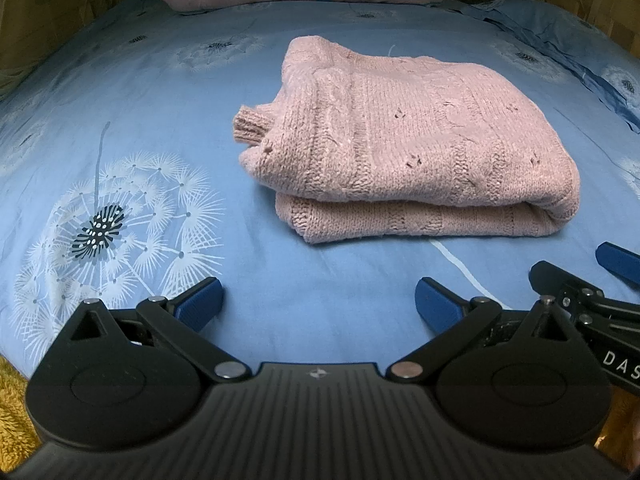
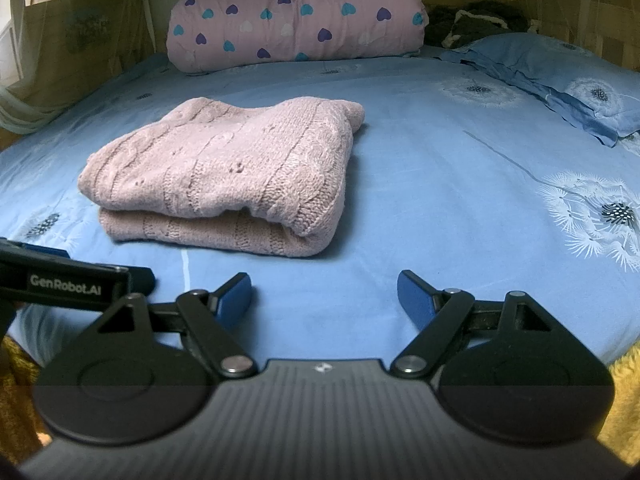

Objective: Fold small clothes

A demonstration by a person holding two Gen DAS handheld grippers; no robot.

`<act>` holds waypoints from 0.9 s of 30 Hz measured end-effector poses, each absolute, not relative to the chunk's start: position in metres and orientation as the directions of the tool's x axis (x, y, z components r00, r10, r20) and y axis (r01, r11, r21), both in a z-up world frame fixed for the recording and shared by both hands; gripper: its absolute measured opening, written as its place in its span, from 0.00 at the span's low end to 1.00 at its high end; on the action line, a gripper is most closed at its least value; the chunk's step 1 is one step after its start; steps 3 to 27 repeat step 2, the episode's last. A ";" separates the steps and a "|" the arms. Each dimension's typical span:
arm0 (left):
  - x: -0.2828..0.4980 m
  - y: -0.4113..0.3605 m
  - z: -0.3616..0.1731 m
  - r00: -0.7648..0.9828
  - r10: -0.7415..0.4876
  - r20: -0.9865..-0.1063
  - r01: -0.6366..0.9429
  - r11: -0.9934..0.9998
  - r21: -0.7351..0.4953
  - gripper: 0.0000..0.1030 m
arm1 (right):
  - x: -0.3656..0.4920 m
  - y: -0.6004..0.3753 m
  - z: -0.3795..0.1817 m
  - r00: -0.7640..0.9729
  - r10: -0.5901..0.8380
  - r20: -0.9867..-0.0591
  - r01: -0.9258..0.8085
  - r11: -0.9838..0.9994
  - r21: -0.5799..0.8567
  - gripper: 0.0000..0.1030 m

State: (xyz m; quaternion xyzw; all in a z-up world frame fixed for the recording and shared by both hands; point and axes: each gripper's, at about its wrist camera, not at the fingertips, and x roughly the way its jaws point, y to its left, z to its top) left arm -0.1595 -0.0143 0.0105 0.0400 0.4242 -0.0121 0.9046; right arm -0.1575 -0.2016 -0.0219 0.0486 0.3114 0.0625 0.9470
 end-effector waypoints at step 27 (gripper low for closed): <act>-0.160 -0.014 0.010 0.640 0.012 -0.768 0.056 0.996 0.062 1.00 | -0.157 -0.202 -0.022 0.798 0.149 -0.584 -0.088 0.987 0.131 0.79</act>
